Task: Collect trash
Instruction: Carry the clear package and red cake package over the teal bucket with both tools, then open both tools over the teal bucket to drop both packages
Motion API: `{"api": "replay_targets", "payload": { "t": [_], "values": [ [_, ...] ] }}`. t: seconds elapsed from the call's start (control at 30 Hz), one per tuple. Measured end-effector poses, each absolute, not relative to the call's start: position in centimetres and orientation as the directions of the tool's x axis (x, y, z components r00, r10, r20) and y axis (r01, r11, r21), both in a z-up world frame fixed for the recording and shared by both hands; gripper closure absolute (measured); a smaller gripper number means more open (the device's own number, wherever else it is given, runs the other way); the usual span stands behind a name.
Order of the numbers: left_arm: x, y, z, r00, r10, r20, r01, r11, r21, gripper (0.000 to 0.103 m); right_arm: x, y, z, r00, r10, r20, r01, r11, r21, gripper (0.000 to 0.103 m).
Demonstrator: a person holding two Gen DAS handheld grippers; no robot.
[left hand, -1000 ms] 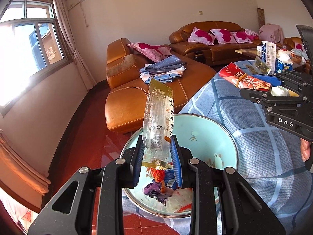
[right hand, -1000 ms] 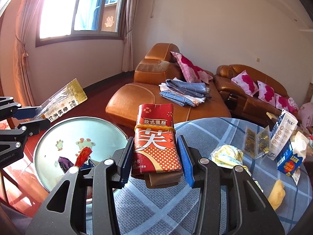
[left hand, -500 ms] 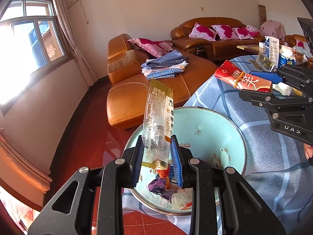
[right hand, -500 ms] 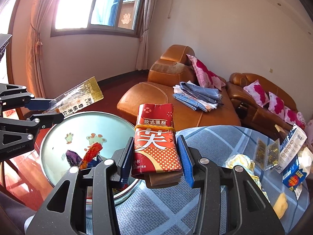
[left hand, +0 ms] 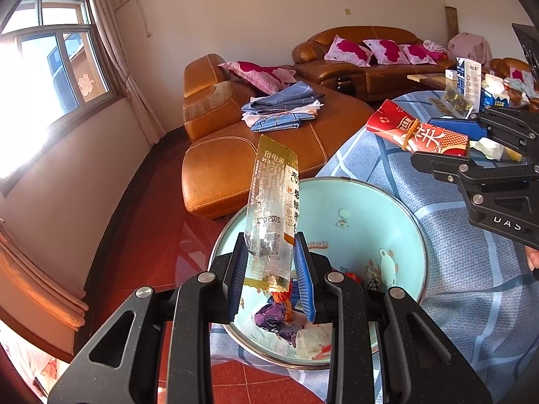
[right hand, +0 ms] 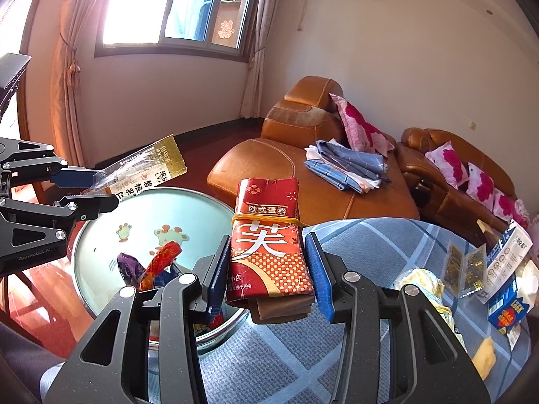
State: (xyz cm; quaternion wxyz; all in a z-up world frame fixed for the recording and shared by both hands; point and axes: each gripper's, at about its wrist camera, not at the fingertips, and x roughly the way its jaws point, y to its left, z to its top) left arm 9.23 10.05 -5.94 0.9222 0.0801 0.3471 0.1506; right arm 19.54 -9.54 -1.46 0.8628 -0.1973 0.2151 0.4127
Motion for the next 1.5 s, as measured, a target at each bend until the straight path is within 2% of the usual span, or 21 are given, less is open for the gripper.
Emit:
{"api": "replay_targets", "payload": {
  "t": [0.37,0.43,0.47,0.5,0.57,0.63,0.67,0.73,0.83,1.5],
  "values": [
    [9.24,10.01,-6.05,0.714,0.332,-0.616,-0.221,0.942,0.252,0.075,19.33,-9.19,-1.70,0.561,0.631,-0.536,-0.803,0.573,-0.166,0.059],
    [9.21,10.15,-6.12,0.714,0.333,-0.616,-0.225,0.942,0.249,0.074,19.14,-9.07,-1.82,0.553,0.637,-0.537,-0.809,0.565,-0.163,0.059],
    [9.20,10.18,-6.12,0.714,0.340,-0.612,-0.232,0.940,0.251,0.071,19.10,-9.02,-1.83,0.544,0.643,-0.539,-0.816,0.556,-0.159,0.059],
    [9.13,10.34,-6.17,0.715,0.344,-0.609,-0.238,0.938,0.250,0.070,19.05,-9.07,-1.82,0.532,0.653,-0.539,-0.824,0.545,-0.154,0.058],
    [9.11,10.46,-6.27,0.717,0.334,-0.612,-0.232,0.942,0.242,0.070,18.90,-9.13,-1.77,0.522,0.665,-0.533,-0.833,0.533,-0.151,0.048],
    [9.15,10.33,-6.47,0.714,0.337,-0.614,-0.231,0.941,0.247,0.063,18.87,-9.00,-1.81,0.521,0.664,-0.537,-0.833,0.532,-0.150,0.047],
    [9.04,10.28,-6.47,0.717,0.341,-0.609,-0.237,0.940,0.247,0.051,18.91,-8.99,-1.84,0.519,0.663,-0.539,-0.833,0.533,-0.148,0.045],
    [8.99,10.22,-6.41,0.718,0.343,-0.606,-0.240,0.939,0.247,0.047,18.92,-9.04,-1.81,0.519,0.665,-0.537,-0.833,0.535,-0.142,0.036],
    [8.88,10.34,-6.48,0.718,0.348,-0.603,-0.245,0.937,0.248,0.044,18.91,-9.16,-1.68,0.523,0.665,-0.533,-0.830,0.541,-0.140,0.033],
    [8.91,10.53,-6.45,0.718,0.346,-0.604,-0.244,0.938,0.248,0.043,19.16,-9.31,-1.34,0.532,0.661,-0.529,-0.822,0.552,-0.137,0.032]
  ]
}}
